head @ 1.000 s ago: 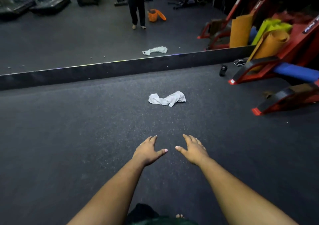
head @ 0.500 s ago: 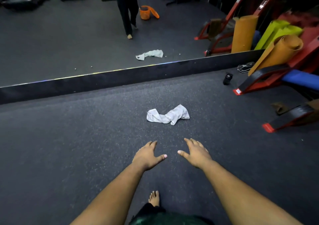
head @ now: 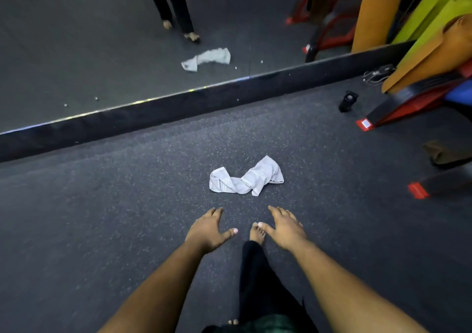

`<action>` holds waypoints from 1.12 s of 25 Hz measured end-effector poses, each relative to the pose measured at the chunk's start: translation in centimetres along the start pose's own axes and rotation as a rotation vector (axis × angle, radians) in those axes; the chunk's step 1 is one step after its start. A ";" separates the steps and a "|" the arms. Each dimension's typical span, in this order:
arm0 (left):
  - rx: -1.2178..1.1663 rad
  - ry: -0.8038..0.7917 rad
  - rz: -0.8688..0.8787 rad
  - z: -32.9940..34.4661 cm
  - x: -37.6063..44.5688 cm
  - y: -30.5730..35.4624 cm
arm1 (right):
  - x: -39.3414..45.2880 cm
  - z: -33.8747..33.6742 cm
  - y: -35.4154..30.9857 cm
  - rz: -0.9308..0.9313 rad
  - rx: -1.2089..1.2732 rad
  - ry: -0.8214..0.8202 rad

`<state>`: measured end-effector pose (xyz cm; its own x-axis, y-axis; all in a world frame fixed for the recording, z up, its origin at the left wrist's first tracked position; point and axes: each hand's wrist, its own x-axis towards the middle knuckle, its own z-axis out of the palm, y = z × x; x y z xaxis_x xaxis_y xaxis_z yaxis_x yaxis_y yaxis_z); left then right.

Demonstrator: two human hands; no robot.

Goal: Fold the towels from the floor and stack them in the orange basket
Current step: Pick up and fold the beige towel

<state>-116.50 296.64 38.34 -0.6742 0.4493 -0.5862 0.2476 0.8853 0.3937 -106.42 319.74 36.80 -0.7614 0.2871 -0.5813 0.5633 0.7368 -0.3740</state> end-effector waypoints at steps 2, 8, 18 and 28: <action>0.017 -0.044 -0.041 -1.1 6.8 0.2 | 7.0 -0.6 0.5 0.032 0.028 -0.048; 0.009 -0.160 -0.099 2.5 28.4 -1.6 | 28.7 3.0 4.2 0.126 0.002 -0.113; 0.210 -0.326 -0.088 20.3 60.7 -16.5 | 62.5 25.7 12.9 0.167 -0.165 -0.058; 0.278 -0.380 -0.055 23.0 65.9 -20.5 | 68.7 30.1 13.9 0.180 -0.249 -0.005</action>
<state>-150.00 310.89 -24.64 -0.4018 0.3673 -0.8388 0.4304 0.8843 0.1810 -141.23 331.30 -30.14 -0.6542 0.4243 -0.6261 0.5929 0.8016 -0.0764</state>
